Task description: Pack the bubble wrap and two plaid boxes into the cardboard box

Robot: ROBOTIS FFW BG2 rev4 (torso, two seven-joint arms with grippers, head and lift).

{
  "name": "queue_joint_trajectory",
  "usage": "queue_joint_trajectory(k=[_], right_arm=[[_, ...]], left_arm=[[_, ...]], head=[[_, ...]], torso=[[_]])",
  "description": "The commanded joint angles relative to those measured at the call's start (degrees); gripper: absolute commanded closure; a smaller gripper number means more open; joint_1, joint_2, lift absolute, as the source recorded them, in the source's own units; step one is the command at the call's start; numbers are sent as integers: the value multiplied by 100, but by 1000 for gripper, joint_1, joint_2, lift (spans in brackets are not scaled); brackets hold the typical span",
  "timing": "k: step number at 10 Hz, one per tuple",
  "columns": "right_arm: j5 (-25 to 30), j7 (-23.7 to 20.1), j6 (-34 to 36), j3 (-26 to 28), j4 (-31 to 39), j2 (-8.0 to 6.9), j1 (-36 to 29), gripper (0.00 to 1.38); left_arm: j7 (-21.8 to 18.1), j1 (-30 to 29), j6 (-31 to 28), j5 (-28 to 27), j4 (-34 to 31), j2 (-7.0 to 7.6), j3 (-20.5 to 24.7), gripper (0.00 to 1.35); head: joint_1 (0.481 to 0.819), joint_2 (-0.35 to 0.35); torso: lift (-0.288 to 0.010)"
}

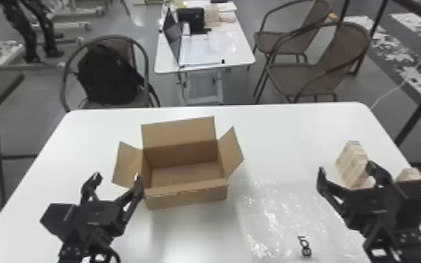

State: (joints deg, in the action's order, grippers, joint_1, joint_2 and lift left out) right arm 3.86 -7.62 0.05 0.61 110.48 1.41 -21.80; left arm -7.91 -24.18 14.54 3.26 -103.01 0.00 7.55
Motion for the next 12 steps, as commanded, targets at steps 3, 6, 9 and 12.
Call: queue_joint_trajectory(k=[3,6,9,12], right_arm=[[-17,-3,-22,0,-17,0,0,260],[-26,-3,-31,0,-26,0,0,260],[-34,-3,-48,0,-35,0,0,260],[-43,-38,-66,-26,-53,18,35,262]], left_arm=[[0,1,-39,52,-18,-15,10,338],[0,1,-65,113,-18,-15,1,338],[0,89,-496,386,-18,-15,124,338],[-141,467,-1111,456,-26,-15,511,338]], head=[[695,81],[695,83],[695,85],[695,111]], torso=[[-71],[-71],[-71],[-71]])
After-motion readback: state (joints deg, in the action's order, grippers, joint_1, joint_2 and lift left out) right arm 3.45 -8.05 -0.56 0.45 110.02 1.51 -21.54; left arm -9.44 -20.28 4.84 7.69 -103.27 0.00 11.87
